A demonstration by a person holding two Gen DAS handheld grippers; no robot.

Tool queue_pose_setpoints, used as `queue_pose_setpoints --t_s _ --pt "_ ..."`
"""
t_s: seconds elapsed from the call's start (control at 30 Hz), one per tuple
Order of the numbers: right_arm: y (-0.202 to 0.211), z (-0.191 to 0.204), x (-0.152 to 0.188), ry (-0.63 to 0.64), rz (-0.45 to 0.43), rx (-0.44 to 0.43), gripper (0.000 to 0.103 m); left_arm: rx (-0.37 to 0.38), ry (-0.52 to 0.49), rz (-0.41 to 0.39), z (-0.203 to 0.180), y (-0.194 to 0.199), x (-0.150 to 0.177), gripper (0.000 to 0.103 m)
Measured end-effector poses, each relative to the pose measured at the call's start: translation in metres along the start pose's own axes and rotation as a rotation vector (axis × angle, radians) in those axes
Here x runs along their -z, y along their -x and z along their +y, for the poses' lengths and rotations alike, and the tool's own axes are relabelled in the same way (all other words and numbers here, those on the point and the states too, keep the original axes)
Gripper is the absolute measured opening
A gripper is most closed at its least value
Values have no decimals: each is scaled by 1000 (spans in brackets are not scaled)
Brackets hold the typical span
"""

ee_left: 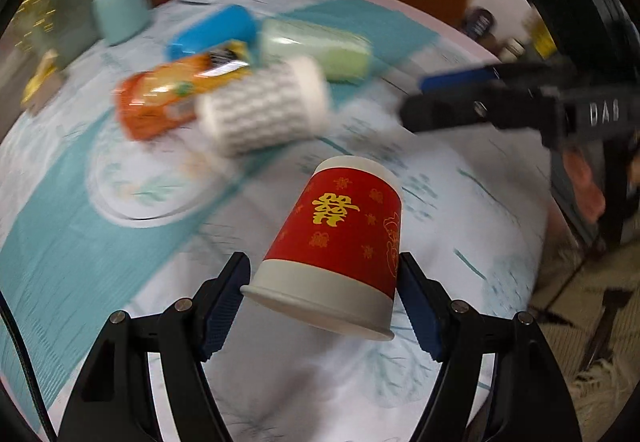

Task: Flip cup upright
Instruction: 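Grasp the red paper cup with the right tool and lift it, then rotate the right tool to turn the red cup rim-up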

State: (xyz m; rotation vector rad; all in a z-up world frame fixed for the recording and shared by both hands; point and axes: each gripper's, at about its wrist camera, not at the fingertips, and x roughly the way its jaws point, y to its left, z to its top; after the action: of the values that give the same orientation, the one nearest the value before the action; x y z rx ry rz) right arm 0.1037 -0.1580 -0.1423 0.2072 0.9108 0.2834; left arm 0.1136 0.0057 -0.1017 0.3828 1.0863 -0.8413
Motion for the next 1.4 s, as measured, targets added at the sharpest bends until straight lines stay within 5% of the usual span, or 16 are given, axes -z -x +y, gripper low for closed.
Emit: queue_pose_setpoints --t_s 0.33,0.77,1.03,1.4 --pt "6 -12 27 18 47 18 76 57 -166 28 -34 -20 -11 74" --pt "15 11 30 233 66 -54 76 -14 -87 32 -27 -2 -9 80" --pt "21 49 25 597 73 -86 76 -61 54 5 -11 22 14 80" --pt "-9 79 23 985 173 -64 76 -126 386 -32 7 32 43 80"
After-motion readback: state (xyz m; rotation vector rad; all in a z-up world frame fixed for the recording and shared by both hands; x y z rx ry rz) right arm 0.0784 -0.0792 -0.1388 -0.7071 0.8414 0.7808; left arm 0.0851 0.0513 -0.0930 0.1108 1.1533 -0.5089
